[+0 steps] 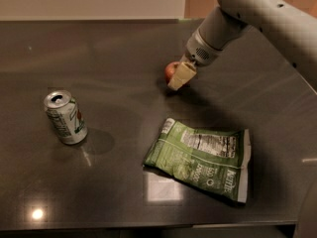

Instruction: Move apple near green jalapeno chip bag

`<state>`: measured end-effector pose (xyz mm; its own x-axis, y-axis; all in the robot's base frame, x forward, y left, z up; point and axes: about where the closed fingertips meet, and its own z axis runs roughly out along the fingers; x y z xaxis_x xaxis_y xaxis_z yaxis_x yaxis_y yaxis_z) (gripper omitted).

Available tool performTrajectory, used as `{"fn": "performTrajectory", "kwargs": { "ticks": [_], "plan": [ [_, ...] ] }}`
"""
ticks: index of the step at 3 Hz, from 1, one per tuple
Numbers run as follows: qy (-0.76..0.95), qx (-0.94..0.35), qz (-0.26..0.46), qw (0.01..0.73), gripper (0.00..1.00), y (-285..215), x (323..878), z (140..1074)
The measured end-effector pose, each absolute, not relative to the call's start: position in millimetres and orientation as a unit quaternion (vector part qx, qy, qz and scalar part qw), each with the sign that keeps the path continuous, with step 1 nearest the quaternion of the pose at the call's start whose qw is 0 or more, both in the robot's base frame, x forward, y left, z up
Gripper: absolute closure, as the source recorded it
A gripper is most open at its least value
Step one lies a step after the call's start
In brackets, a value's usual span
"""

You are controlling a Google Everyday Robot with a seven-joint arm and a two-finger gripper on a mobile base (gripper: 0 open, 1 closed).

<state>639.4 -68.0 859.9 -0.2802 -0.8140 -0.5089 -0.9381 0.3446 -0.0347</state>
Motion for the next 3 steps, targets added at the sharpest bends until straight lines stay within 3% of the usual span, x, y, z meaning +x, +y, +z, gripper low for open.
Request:
{"fn": "performTrajectory", "kwargs": {
  "ticks": [1, 3],
  "plan": [
    [0.791, -0.548, 0.146, 0.23, 1.0, -79.0, 621.3, 868.1],
    [0.8, -0.534, 0.171, 0.216, 1.0, -62.4, 587.1, 867.7]
  ]
}}
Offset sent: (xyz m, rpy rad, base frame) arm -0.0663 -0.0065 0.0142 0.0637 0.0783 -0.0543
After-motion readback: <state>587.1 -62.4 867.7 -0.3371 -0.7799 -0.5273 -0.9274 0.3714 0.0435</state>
